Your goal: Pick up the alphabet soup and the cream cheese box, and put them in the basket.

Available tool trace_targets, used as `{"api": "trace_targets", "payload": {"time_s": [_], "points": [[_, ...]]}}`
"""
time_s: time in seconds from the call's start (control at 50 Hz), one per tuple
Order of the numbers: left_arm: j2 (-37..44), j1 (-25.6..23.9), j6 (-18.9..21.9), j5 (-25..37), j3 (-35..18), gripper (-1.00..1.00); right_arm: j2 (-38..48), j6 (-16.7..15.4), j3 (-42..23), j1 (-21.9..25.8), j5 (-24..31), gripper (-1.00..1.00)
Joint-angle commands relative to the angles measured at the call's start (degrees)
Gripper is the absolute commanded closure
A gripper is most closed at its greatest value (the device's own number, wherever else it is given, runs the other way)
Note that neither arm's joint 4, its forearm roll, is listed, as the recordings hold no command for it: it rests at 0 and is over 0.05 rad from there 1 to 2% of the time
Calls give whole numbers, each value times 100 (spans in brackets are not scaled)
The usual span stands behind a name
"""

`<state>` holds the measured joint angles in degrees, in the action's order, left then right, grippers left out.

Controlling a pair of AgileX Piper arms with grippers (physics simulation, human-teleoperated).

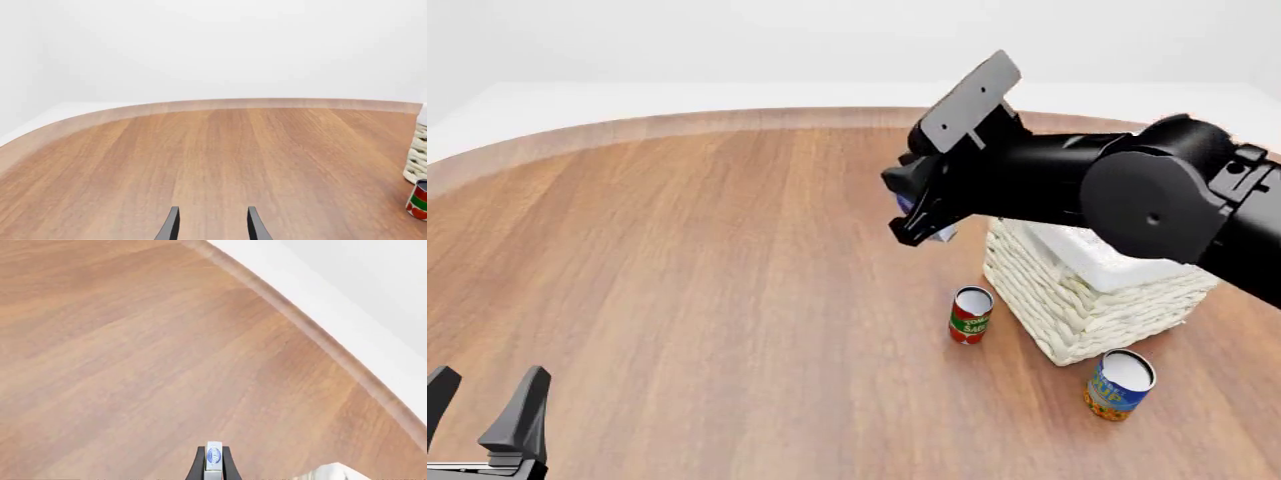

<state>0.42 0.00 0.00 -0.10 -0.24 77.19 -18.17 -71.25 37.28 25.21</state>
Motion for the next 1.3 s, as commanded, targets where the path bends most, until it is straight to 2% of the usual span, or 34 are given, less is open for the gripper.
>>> {"api": "trace_targets", "payload": {"time_s": [0.02,0.18,0.4,0.56,0.9,1.3], "points": [[0,0,0,0,0,-100,-418,334,-275,68,482,100],[0,0,0,0,0,-100,-621,519,-553,42,875,100],[0,0,0,0,0,-100,-875,549,-657,66,1167,100],[0,0,0,0,0,-100,-950,540,-863,-112,1349,100],[0,0,0,0,0,-100,-1111,589,-1329,-481,1605,100],[0,0,0,0,0,-100,-1392,772,-1255,-740,1723,100]]}}
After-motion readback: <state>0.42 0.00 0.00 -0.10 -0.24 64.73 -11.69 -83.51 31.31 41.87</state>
